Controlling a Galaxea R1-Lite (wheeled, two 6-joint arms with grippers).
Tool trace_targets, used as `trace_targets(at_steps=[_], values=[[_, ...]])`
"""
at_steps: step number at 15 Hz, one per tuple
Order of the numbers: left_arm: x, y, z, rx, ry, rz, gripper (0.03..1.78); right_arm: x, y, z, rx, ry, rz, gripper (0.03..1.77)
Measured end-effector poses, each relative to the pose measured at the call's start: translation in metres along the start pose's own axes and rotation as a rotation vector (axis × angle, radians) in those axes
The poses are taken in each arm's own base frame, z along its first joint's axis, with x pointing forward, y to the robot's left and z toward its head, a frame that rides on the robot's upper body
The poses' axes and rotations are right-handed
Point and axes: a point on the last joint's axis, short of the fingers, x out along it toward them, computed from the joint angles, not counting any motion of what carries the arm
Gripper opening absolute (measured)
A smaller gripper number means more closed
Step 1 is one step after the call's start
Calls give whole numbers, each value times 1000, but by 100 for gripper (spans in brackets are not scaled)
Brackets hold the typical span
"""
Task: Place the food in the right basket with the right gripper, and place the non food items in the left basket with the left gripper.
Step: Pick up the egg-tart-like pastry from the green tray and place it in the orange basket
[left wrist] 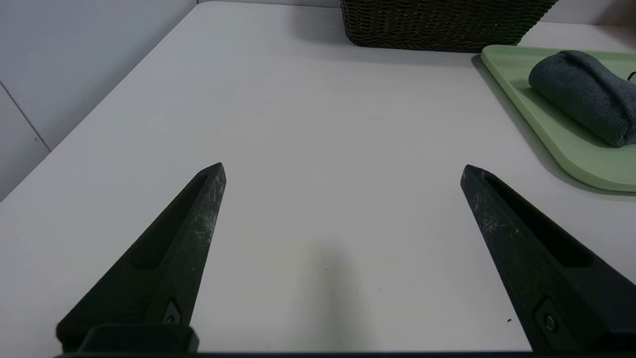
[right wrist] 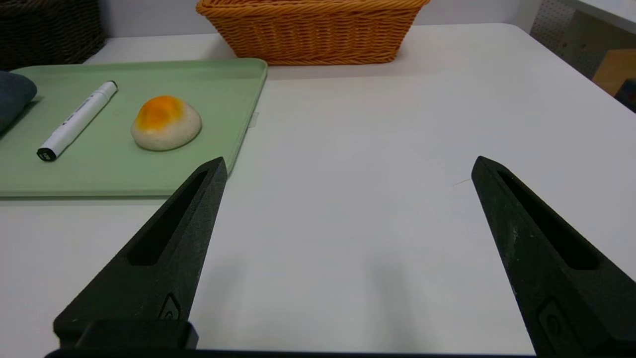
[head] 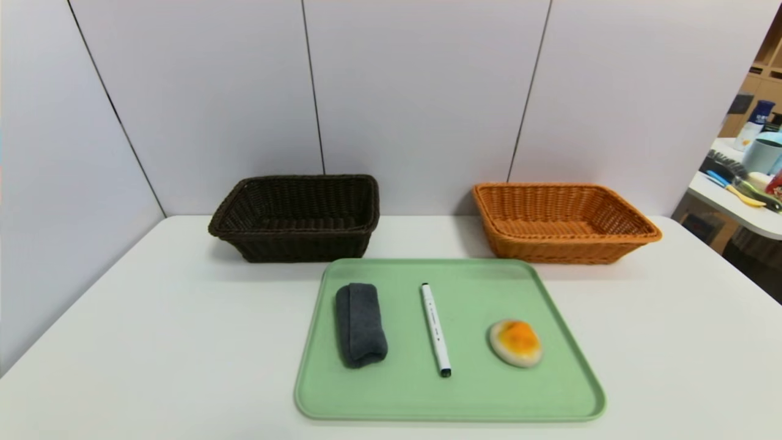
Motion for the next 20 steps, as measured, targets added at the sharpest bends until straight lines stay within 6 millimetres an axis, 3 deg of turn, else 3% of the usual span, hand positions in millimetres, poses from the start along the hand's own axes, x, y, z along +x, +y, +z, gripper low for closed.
trace_targets(at_steps=[20], values=[[0,0,0,4,0,0,169,0,0,0,-31,2,1,170]])
